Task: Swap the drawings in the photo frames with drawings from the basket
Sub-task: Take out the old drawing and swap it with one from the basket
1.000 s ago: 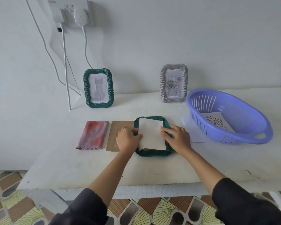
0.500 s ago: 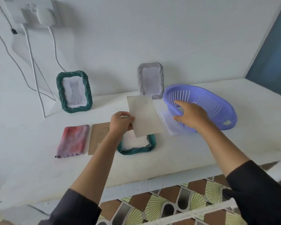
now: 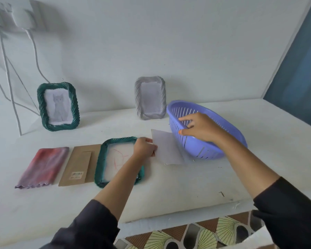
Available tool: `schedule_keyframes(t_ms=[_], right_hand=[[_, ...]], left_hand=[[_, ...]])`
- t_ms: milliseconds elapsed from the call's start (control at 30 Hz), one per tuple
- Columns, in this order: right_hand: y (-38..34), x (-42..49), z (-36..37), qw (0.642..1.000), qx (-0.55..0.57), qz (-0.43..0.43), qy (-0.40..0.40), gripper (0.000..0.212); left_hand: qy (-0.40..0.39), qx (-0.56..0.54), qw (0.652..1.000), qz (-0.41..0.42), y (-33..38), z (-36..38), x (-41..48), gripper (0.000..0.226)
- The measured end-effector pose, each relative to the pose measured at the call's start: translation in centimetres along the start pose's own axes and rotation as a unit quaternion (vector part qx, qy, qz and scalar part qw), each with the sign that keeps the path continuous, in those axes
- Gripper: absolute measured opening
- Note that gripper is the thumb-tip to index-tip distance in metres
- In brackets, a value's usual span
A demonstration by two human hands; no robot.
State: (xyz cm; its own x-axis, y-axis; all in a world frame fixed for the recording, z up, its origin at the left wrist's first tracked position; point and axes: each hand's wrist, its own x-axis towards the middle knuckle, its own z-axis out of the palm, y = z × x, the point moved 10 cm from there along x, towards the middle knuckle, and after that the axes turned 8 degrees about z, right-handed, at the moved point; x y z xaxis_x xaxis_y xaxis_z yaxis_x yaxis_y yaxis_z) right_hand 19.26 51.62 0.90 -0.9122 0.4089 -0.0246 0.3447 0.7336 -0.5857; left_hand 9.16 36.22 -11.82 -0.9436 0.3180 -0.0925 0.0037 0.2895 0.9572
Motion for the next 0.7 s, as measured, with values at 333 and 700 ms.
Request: schedule_keyframes(t_ms=[333,700], right_hand=[[-0.3,0.0,1.1,0.999,-0.008,-0.04,-0.029,0.055],[-0.7,-0.7,4.8,0.994,-0.056,-0.067,-0.066,0.059]], left_hand=[[0.011,0.004,1.0,-0.018,-0.7,2.7,0.8,0.019],[-0.01,0.133,0.991,0.033,0.8,3.2,0.0,0.014]])
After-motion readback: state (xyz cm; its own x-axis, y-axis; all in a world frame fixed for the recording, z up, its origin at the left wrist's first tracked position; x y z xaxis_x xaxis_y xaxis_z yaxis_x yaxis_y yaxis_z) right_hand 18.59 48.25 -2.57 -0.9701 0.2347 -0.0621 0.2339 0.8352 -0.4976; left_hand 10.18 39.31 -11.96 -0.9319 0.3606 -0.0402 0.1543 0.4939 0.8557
